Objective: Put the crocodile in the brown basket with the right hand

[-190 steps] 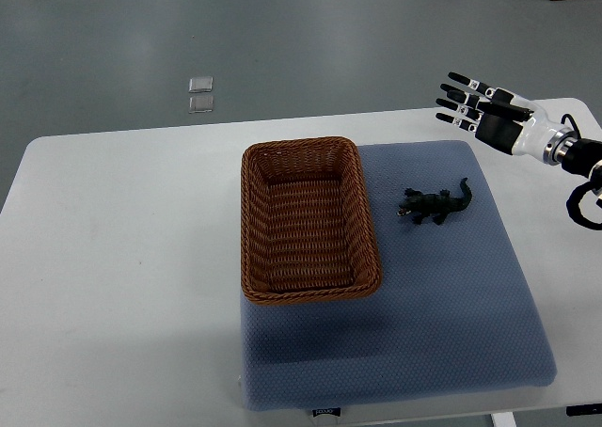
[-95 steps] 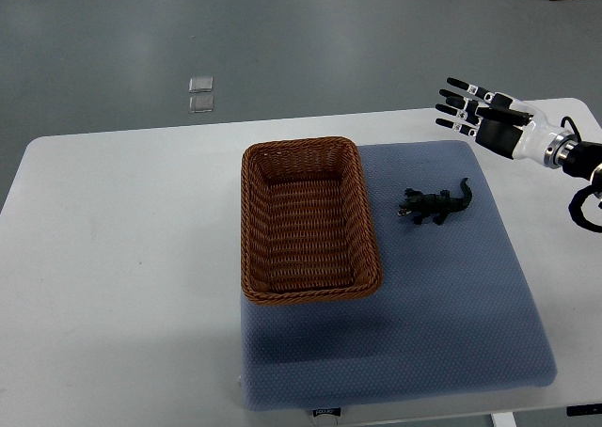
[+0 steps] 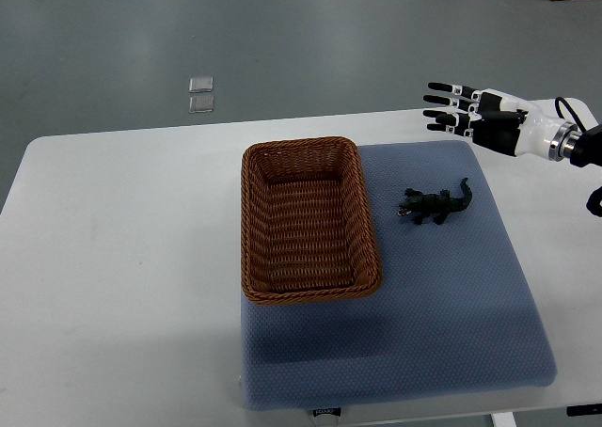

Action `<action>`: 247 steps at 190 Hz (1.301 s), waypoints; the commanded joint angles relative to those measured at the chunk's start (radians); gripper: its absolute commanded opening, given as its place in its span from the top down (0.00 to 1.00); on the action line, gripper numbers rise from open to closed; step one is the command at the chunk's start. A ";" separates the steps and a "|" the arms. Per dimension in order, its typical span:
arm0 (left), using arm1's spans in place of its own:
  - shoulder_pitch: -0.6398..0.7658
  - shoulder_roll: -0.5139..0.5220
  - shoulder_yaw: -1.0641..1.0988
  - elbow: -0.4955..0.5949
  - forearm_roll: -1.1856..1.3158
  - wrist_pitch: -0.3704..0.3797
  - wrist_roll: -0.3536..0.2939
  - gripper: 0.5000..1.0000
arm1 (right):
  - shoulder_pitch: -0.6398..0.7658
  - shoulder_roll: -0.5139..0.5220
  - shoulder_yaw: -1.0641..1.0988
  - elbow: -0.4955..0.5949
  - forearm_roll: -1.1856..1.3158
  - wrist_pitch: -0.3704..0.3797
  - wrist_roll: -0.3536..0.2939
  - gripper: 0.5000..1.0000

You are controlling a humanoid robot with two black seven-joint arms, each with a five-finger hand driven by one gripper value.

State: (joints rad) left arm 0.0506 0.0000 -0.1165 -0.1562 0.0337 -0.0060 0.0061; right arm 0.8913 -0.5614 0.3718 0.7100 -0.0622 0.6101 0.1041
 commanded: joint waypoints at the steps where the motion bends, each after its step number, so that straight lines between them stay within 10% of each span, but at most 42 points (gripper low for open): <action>1: 0.000 0.000 0.000 0.000 0.000 0.000 0.000 0.00 | 0.014 -0.014 -0.001 0.002 -0.091 0.000 0.051 0.13; 108: 0.000 0.000 0.000 0.000 0.000 0.000 0.000 0.00 | 0.072 -0.087 0.021 0.091 -0.639 0.001 0.255 0.14; 206: 0.000 0.000 0.000 0.000 0.000 0.000 0.000 0.00 | 0.094 -0.158 0.001 0.256 -1.318 -0.173 0.505 0.14; 247: 0.000 0.000 0.000 0.000 0.000 0.000 0.000 0.00 | 0.123 -0.184 -0.139 0.256 -1.553 -0.337 0.507 0.14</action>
State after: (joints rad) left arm 0.0506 0.0000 -0.1166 -0.1565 0.0338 -0.0061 0.0061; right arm 0.9909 -0.7389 0.3066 0.9663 -1.5190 0.3581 0.6098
